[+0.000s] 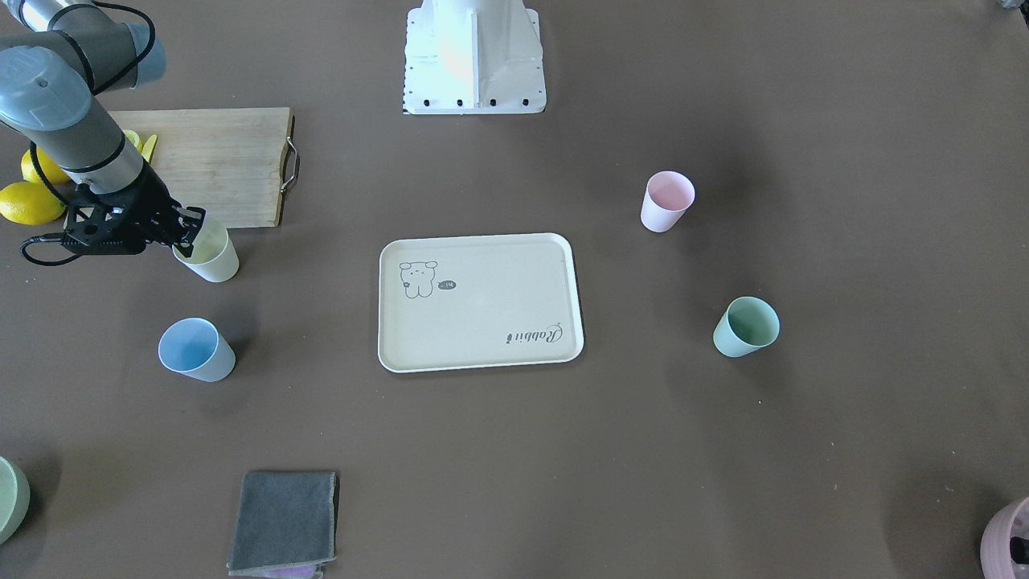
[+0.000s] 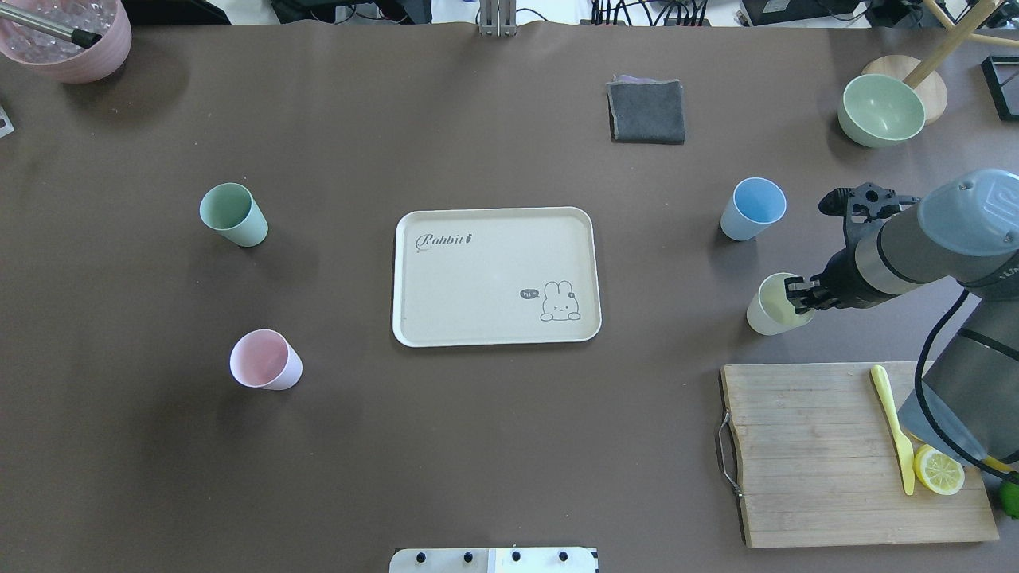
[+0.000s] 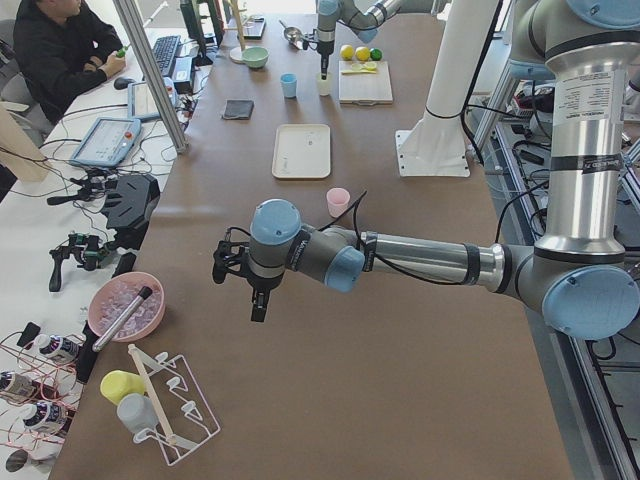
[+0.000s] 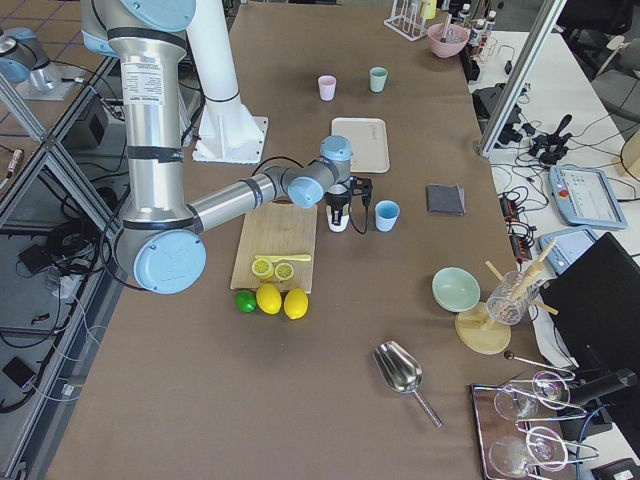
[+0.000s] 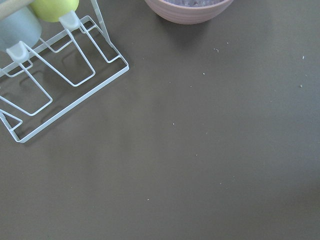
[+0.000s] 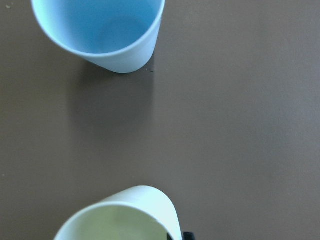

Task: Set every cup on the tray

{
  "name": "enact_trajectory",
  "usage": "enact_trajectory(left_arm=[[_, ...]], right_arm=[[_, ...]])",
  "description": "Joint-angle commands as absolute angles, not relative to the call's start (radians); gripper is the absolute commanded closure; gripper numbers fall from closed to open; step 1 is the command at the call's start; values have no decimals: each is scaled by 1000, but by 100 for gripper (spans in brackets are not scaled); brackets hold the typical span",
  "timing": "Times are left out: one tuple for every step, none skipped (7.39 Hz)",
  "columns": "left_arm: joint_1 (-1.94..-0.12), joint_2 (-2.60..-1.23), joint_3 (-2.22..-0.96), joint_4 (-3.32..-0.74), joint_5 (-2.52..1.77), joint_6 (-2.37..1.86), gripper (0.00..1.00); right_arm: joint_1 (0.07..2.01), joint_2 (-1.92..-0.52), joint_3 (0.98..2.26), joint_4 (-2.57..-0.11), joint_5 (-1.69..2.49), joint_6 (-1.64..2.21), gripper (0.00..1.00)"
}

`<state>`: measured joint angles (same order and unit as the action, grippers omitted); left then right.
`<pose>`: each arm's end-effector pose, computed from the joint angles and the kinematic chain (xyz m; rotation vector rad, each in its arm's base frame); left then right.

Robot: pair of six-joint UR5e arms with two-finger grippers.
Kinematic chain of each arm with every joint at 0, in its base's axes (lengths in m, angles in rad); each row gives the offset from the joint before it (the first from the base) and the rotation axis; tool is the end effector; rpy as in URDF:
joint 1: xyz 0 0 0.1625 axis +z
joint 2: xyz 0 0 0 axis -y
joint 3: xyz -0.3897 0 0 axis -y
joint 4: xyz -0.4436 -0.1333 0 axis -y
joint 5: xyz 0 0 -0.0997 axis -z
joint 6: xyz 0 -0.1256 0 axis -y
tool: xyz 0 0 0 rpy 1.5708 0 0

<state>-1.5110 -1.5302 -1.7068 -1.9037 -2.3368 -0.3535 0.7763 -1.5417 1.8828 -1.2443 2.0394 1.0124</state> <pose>-0.0130 -0.5558 0.5506 0.2435 0.8210 -0.1115 -0.3581 -0.4589 0.4299 0.0512 -0.7929 0.0499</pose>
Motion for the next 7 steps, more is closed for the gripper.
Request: enact_trajectory(left_arm=[[-1511, -1537, -1724, -1899, -2338, -362, 2], [-1511, -1560, -1724, -1902, -2339, -421, 2], [-1478, -1571, -1733, -1904, -2362, -477, 2], [-1423, -1572, -1752, -1904, -2361, -526, 2], [-1340, -1574, -1794, -1916, -2352, -645, 2], [-1288, -1566, -1839, -1951, -2339, -755, 2], [-1220, -1562, -1860, -1985, -2327, -844, 2]], right_arm=[[793, -1523, 1939, -1255, 2075, 1015, 100], [817, -1478, 1942, -1261, 2120, 1035, 100], [815, -1432, 1934, -1265, 2125, 1078, 100], [807, -1363, 1936, -1323, 2123, 1112, 100], [783, -1280, 1933, -1412, 2111, 1135, 100], [775, -1211, 1931, -1470, 2108, 1164, 100], [746, -1143, 1909, -1491, 2088, 1202, 100]])
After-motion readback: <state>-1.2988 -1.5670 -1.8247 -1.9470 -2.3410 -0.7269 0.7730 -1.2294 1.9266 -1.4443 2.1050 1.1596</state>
